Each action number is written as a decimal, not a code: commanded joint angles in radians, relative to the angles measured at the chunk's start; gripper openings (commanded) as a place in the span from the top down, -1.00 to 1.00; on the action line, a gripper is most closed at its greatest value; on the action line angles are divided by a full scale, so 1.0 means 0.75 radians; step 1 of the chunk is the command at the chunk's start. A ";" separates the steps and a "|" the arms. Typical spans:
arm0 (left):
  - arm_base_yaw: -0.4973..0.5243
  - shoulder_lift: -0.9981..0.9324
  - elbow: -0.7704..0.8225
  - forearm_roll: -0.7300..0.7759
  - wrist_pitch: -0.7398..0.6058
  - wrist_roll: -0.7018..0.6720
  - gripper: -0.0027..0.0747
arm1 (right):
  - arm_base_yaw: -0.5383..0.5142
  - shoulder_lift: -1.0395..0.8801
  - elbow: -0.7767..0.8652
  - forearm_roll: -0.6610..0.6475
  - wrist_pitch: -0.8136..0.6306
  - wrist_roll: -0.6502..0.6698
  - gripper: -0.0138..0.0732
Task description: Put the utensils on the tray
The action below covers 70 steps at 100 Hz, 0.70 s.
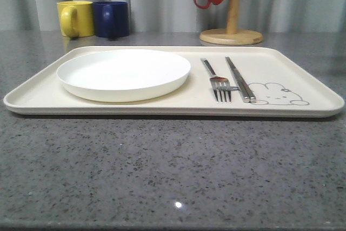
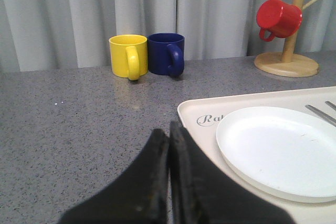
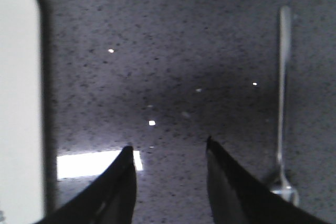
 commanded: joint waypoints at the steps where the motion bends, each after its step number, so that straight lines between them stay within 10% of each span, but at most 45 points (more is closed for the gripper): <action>1: -0.011 0.006 -0.037 -0.004 -0.100 -0.011 0.98 | -0.089 -0.060 -0.038 0.001 -0.023 -0.084 -0.08; 70: -0.011 0.006 -0.037 -0.004 -0.100 -0.011 0.98 | -0.367 0.113 -0.006 0.160 -0.060 -0.382 -0.08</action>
